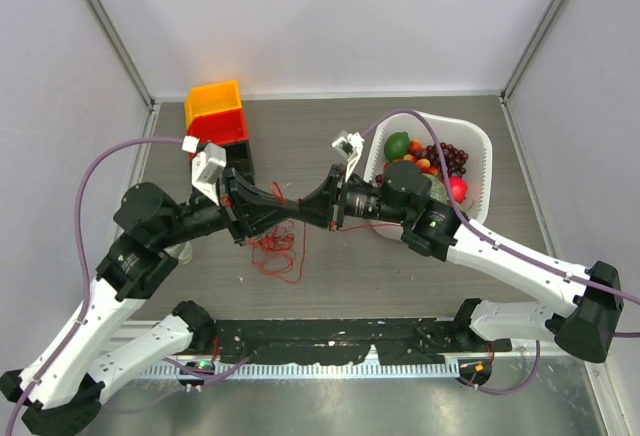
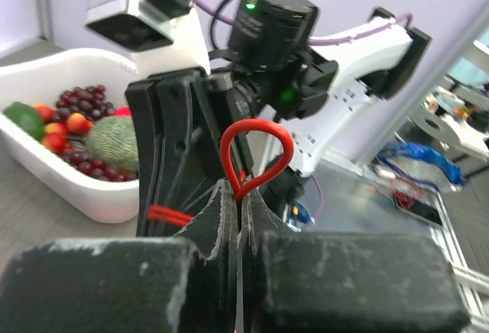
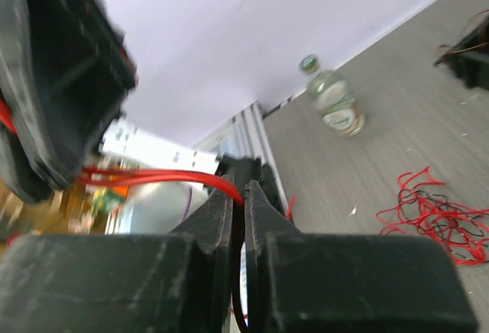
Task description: Untangle the cables
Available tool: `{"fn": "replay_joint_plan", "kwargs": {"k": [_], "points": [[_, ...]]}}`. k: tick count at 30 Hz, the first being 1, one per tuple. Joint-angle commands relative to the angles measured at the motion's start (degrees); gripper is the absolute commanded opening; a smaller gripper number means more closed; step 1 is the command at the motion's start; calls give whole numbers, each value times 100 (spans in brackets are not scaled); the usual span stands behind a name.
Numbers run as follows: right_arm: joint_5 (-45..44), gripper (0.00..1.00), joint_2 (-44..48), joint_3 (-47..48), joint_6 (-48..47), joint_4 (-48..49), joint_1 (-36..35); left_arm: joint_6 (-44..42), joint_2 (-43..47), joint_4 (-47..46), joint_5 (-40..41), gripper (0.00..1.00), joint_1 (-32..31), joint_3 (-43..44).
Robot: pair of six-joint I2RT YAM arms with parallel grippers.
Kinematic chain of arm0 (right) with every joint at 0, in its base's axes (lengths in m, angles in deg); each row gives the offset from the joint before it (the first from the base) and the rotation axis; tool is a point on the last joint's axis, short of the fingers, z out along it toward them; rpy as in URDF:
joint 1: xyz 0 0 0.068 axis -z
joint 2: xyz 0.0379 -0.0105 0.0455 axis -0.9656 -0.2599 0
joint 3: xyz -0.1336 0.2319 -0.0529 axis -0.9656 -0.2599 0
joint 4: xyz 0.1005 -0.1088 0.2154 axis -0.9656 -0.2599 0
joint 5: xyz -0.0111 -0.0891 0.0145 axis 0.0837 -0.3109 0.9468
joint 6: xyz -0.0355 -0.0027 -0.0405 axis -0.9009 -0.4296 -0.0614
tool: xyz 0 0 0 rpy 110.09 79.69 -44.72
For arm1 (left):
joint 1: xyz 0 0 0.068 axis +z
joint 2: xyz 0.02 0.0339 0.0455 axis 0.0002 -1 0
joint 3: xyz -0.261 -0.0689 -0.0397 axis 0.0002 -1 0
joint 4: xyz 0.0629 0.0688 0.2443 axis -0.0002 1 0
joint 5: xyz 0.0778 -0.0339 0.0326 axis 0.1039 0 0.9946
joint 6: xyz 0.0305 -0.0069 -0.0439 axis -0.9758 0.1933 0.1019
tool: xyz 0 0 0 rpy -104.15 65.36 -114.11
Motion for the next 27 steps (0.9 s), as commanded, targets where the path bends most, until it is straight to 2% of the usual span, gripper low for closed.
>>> {"fn": "replay_joint_plan", "kwargs": {"k": [1,3,7,10,12,14,16,17,18,22,25,27], "points": [[-2683,1,-301,349,1084,-499,153,871,422,-1610,274,0,-52,-370],[-2929,1,-451,498,1585,-340,153,907,405,-1365,387,0,-44,-440],[-3518,1,-417,631,1911,37,162,916,702,-1223,992,0,-44,-904],[-3415,1,-303,613,1799,590,153,924,1045,-910,1949,0,-35,-1424],[-3203,1,-250,718,1343,575,145,942,1186,-653,2171,1,-44,-1574],[-3202,1,-102,632,430,259,153,925,1283,-311,2181,20,-35,-1566],[-3307,1,144,247,-692,214,153,837,1441,6,2119,50,-44,-1469],[-3360,1,215,157,-985,179,153,784,1503,216,2093,61,-35,-1417],[-3421,1,338,17,-1397,118,171,705,1564,436,2075,68,-44,-1338],[-3475,1,532,-99,-2392,-321,153,301,1732,1297,2320,81,-44,-829],[-3168,1,594,-46,-2895,-665,153,142,1654,1466,2690,88,-44,-249],[-3167,0,620,-11,-3176,-796,153,203,1225,1396,2551,99,-35,164]]}}
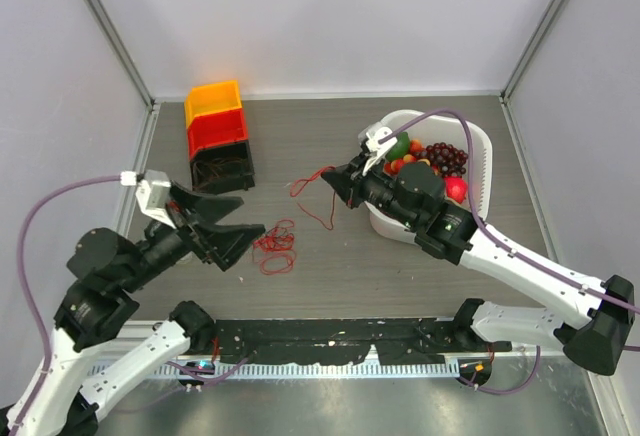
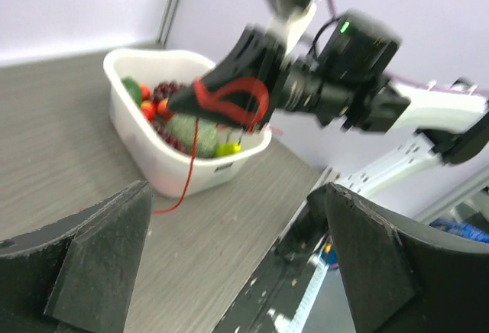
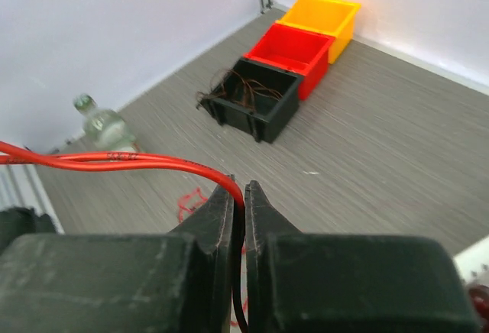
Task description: Untangle the cables
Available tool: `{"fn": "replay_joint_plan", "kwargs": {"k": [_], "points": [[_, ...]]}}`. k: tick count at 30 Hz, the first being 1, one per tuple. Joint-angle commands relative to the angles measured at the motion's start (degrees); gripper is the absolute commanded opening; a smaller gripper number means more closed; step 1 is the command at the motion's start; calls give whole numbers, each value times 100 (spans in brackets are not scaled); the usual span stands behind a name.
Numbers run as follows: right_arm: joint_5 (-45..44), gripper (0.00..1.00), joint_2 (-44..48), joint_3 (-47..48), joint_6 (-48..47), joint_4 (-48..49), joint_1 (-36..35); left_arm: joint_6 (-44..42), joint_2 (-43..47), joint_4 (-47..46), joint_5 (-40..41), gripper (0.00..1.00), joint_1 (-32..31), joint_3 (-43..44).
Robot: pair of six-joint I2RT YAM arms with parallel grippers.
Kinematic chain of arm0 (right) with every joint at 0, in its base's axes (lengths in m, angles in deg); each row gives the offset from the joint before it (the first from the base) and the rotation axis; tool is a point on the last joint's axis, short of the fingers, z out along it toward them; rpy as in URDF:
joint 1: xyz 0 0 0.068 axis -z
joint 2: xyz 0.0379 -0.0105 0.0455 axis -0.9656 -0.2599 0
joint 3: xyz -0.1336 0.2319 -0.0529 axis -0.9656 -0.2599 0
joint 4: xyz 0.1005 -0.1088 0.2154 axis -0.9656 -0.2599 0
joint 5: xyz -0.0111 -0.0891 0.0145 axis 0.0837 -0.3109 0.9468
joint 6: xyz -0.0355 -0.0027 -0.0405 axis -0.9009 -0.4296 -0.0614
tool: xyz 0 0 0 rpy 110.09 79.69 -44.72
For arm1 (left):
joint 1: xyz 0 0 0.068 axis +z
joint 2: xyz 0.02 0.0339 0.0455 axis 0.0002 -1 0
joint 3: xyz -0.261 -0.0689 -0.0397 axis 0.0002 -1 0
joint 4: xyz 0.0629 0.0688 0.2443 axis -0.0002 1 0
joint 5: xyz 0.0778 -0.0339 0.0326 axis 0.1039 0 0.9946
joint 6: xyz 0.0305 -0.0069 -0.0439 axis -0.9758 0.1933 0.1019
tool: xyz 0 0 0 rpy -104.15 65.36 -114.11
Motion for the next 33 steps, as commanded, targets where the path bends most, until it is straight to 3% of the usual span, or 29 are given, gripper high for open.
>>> {"fn": "replay_joint_plan", "kwargs": {"k": [1,6,12,21,29,33], "points": [[-24,1,148,112,-1253,-349,-30,-116,-704,139,-59,100,-9,943],[142,1,157,217,-1447,-490,-30,-9,-2120,639,-570,100,-9,1823],[441,1,78,314,-1474,-595,-65,-54,-3009,693,-1053,96,-9,1947],[652,1,-19,375,-1491,-595,-109,253,-3757,378,-1607,48,70,1965],[740,1,7,393,-1491,-788,-153,570,-3748,-71,-1423,31,88,1499],[775,1,34,384,-1491,-806,-180,553,-3783,-72,-1344,14,97,1499]]}}
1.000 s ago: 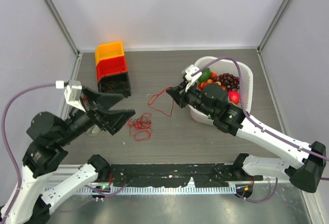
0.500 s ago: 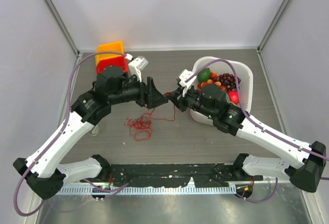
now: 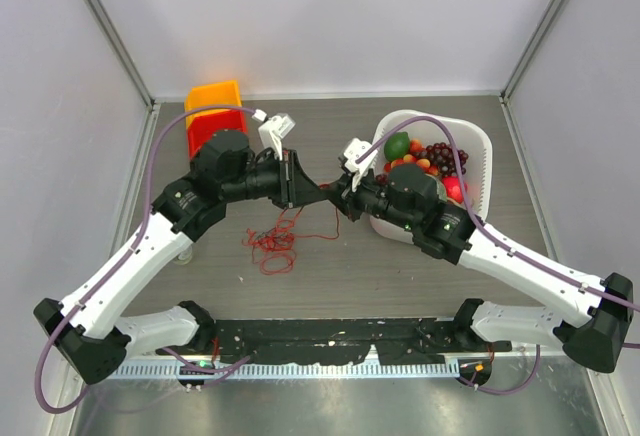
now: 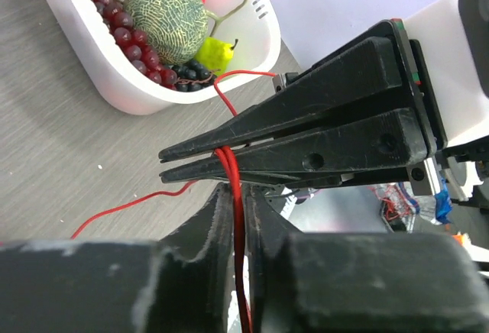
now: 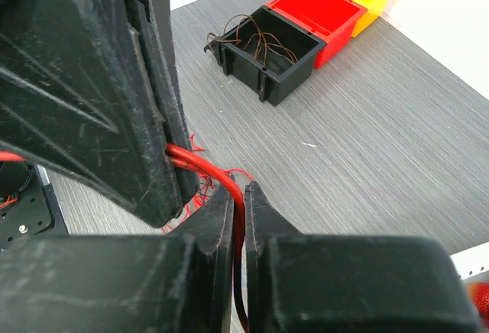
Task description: Untangle the cables
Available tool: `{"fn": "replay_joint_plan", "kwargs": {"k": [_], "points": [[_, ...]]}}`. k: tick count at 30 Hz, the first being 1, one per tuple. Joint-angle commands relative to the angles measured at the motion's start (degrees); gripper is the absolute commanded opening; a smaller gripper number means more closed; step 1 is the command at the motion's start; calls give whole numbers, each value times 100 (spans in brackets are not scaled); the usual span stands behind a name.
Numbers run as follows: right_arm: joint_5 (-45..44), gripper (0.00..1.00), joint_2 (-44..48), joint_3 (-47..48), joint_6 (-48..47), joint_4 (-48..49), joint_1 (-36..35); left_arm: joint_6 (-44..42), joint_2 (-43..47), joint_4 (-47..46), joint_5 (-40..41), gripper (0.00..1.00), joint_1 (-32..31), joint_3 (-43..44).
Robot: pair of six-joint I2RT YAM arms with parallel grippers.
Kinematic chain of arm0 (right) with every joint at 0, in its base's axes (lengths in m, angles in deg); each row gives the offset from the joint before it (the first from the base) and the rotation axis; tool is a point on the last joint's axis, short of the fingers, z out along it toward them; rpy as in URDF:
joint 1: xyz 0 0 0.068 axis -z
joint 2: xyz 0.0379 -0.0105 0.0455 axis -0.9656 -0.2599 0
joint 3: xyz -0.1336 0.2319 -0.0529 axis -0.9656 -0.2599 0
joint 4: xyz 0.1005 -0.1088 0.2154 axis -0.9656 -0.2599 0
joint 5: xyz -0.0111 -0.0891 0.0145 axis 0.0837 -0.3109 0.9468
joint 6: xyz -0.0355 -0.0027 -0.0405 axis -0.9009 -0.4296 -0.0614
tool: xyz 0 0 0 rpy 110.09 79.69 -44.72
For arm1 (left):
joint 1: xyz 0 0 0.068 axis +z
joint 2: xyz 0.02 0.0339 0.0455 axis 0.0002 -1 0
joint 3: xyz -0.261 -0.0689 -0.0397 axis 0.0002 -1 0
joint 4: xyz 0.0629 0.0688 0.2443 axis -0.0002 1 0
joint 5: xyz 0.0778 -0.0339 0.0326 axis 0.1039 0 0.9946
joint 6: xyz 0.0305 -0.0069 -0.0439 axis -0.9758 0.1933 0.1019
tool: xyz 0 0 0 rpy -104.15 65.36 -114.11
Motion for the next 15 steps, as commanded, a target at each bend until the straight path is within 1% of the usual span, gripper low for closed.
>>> {"fn": "replay_joint_plan", "kwargs": {"k": [1,2,3,5,6,8,9,10,11,12,13,15], "points": [[131,1,75,260,-66,85,-68,46,18,-395,61,9,46,-11],[157,1,75,260,-66,94,-77,20,35,-404,131,3,46,-29],[140,1,58,251,-32,94,-94,-15,87,-387,236,0,46,-38],[52,2,14,233,126,103,-95,-138,245,-317,604,0,46,-108],[-53,6,14,233,188,77,-95,-208,359,-229,876,0,46,-134],[-176,25,-21,216,424,68,-95,-437,527,77,1421,0,46,-135],[-238,43,13,163,591,68,-95,-577,588,306,1737,0,46,-91],[-378,49,49,137,715,120,-95,-796,615,508,1984,0,46,-12],[-405,60,75,84,907,138,-95,-911,633,754,2239,0,55,49],[-405,63,162,66,988,129,-95,-1138,668,974,2520,0,55,111],[-405,72,207,75,1154,112,-95,-1315,668,1150,2853,0,73,172],[-886,73,356,171,1435,-46,-103,-1535,721,1467,3486,0,134,269]]}}
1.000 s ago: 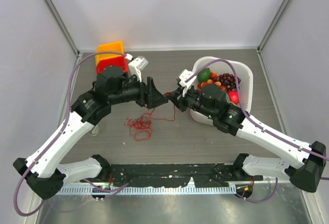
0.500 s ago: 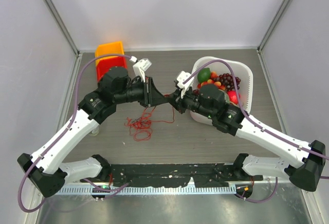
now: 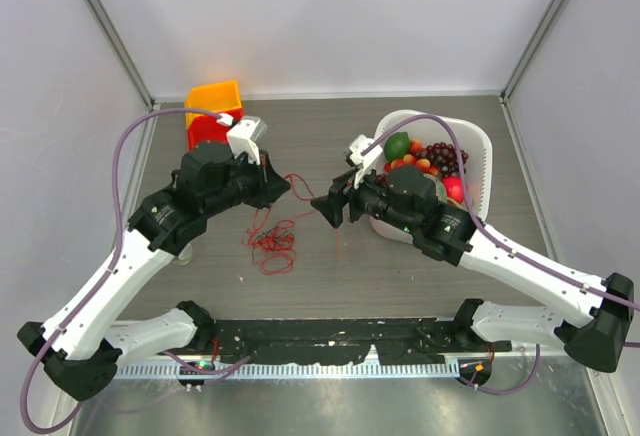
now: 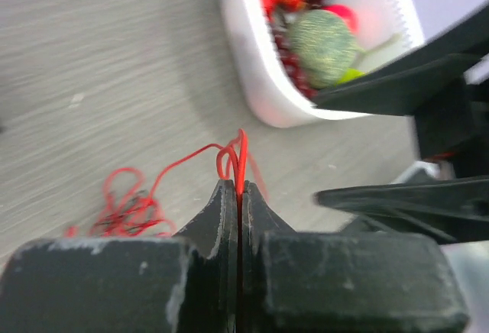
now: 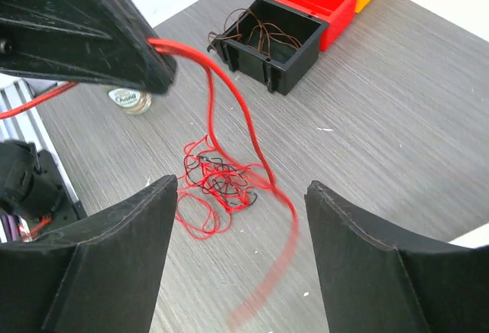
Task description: Untangle the cables
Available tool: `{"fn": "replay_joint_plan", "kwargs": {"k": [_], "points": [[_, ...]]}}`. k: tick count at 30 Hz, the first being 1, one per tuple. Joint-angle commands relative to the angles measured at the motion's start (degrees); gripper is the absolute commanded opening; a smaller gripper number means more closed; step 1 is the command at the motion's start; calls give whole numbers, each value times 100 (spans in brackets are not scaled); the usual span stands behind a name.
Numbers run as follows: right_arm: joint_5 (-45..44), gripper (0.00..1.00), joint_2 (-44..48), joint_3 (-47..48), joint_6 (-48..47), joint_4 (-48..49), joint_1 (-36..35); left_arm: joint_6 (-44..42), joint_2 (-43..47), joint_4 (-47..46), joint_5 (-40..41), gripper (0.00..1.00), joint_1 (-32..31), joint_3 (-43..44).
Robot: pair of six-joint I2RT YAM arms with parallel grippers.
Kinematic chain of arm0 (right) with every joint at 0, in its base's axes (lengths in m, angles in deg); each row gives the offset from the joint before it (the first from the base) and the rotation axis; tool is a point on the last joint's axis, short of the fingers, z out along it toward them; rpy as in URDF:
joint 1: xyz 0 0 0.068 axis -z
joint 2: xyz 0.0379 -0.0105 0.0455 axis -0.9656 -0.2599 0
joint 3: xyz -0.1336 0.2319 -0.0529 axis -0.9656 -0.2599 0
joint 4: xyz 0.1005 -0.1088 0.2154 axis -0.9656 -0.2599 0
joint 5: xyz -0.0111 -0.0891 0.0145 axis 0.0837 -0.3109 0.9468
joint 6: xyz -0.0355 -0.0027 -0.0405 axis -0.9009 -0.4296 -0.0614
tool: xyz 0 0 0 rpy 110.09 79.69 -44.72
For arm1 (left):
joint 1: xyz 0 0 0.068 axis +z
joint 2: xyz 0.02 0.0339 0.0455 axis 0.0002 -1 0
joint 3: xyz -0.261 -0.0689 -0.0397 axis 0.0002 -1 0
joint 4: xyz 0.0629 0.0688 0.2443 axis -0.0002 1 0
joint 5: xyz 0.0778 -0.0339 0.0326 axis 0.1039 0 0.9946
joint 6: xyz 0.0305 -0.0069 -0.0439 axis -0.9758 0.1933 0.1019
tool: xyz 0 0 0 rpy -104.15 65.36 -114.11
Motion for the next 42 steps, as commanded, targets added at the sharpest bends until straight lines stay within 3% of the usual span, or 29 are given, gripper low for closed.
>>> {"fn": "replay_joint_plan", "kwargs": {"k": [1,5,8,12,16,21,25,28,35,42], "points": [[-811,74,518,196,796,-103,-25,-893,190,875,1923,0,145,394],[-1691,78,1089,214,1157,-385,-25,-1184,208,929,2865,0,566,508],[-1745,78,1353,161,1096,-578,-16,-1377,59,710,3524,0,1145,692],[-1701,78,1556,47,1095,-728,-16,-1412,-345,254,3657,0,2226,1105],[-1526,77,1723,-155,1253,-737,-16,-1877,-1284,146,4728,0,2878,1842],[-1315,77,1855,-428,1438,-684,-25,-2686,-2656,-343,5739,0,3072,2319],[-1165,77,2004,-507,1456,-772,-16,-3196,-3402,-1240,5740,0,3151,2249],[-1209,77,2180,-533,1368,-930,-16,-3163,-4141,-953,5636,0,3151,2757],[-1534,77,2488,-463,1069,-1299,-16,-2091,-5074,427,3951,0,3178,3505],[-1517,77,2558,-454,946,-1378,-16,-1721,-5224,436,2122,0,3195,3400]]}}
